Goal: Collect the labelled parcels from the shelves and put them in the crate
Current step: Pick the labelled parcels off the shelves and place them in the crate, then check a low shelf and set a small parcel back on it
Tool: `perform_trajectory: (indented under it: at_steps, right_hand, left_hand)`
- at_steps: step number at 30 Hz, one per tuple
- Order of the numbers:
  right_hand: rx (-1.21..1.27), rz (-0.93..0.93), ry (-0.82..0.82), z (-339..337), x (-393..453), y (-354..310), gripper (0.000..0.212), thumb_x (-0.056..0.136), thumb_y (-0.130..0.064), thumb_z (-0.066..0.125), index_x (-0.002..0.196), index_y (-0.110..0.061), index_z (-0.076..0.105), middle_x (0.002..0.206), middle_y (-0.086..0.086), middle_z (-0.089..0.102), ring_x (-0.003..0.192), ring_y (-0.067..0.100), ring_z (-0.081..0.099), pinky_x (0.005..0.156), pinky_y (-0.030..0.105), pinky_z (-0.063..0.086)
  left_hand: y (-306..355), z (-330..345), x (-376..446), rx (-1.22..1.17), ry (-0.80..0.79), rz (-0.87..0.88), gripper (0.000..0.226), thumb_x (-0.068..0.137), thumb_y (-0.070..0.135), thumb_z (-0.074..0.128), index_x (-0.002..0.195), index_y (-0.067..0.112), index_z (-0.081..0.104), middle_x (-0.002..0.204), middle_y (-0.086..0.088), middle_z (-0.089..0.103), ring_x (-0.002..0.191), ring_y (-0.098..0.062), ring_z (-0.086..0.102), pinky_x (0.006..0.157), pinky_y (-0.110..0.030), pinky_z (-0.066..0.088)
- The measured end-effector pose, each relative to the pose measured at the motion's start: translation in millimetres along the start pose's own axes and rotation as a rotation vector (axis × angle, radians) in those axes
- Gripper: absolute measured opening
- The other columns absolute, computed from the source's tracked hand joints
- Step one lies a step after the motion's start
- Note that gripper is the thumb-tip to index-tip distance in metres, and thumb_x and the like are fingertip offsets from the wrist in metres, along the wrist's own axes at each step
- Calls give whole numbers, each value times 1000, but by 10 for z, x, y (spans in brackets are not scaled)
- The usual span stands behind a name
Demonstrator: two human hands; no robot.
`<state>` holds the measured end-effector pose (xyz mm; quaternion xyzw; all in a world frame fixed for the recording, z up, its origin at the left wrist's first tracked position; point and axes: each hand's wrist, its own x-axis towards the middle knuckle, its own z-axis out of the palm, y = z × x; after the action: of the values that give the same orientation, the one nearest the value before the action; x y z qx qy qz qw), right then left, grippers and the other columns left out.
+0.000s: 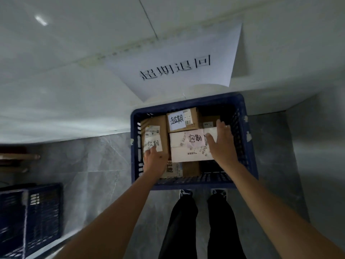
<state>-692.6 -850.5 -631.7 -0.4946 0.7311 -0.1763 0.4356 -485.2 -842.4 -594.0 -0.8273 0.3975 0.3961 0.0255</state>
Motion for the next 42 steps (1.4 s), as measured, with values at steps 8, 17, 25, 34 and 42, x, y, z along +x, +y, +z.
perform_trajectory:
  at_steps: [8,17,25,34,42]
  right_hand:
    - [-93,-424,-65,11,-905,-1374,61,104,-40,32,156,-14,12,164,6,9,151,24,0,123,46,3]
    - [-319,-769,-85,-70,-1539,-2671,61,105,-42,27,156,-14,10,164,8,7,151,25,0,121,45,0]
    - [-371,-1074,-182,649,-2714,-3255,61,105,-41,28,156,-14,11,164,8,9,151,26,2,120,45,2]
    - [-416,-1366,-537,1689,-4710,-3272,63,103,-40,35,156,-13,14,163,8,11,151,26,6,121,50,7]
    - [-453,-1786,-714,2539,-6064,-3547,60,104,-38,32,154,-7,19,161,10,19,151,29,9,121,50,6]
  left_hand:
    - [-147,-1136,-1022,269,324,256,63,98,39,41,151,13,19,159,-8,18,147,-25,10,119,-42,13]
    - [-299,-2249,-1924,351,605,382,68,99,45,35,154,15,8,162,-5,4,149,-23,-2,120,-42,3]
    - [-1508,-2682,-2951,388,768,171,68,97,43,38,153,15,12,161,-4,8,149,-23,2,120,-42,3]
    - [-3442,-2503,-4428,298,835,-283,68,97,43,38,153,15,11,161,-5,7,149,-24,0,121,-44,1]
    - [-4731,-2335,-5332,129,952,-648,68,99,43,35,153,12,9,161,-9,6,149,-27,2,120,-46,2]
